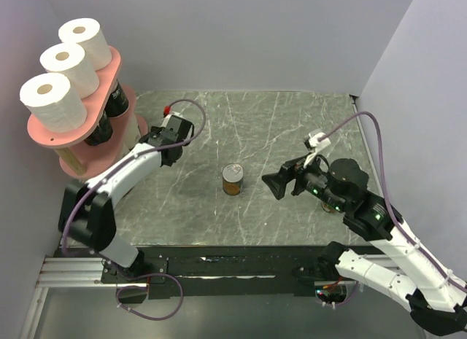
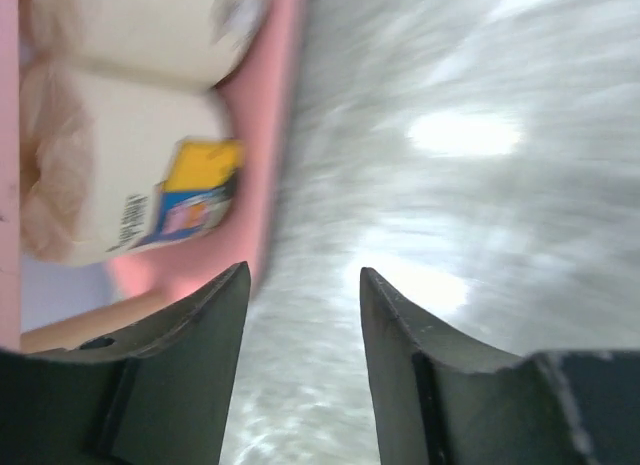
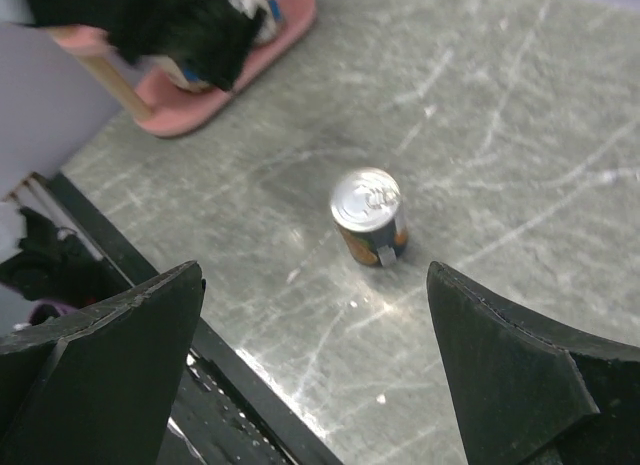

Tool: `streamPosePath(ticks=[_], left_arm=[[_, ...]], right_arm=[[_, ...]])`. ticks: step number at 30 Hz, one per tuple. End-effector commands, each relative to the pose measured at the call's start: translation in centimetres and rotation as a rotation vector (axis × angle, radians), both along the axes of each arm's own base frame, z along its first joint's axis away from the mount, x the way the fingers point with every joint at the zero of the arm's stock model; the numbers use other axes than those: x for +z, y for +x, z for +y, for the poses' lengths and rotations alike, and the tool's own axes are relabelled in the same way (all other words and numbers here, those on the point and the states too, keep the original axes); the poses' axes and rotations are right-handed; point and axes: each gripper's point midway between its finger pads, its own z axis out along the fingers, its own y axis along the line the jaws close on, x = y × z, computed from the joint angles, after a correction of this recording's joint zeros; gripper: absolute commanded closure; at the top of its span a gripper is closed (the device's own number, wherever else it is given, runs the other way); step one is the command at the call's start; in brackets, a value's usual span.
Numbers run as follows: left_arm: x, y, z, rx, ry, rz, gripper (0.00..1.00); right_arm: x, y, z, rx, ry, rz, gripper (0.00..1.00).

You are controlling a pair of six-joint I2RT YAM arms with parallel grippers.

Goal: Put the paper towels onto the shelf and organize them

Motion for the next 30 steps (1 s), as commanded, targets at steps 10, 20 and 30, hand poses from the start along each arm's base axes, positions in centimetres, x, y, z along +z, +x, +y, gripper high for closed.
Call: streamPosePath(ticks=[10, 20, 30], left_arm=[[22.8, -5.4, -13.3, -0.681, -0.751, -0.645, 0.03], [22.4, -9.7, -15.2, -0.836, -0.925, -0.667, 0.04], [21.7, -9.9, -15.7, -0.823, -0.987, -0.67, 0.04]], right_arm=[[3.2, 3.9, -2.5, -0.355, 0.148, 0.087, 0.0], [3.2, 4.9, -1.3, -0.376, 0.156, 0.153, 0.01], [3.0, 5.6, -1.2, -0.383, 0.104, 0.138, 0.0]])
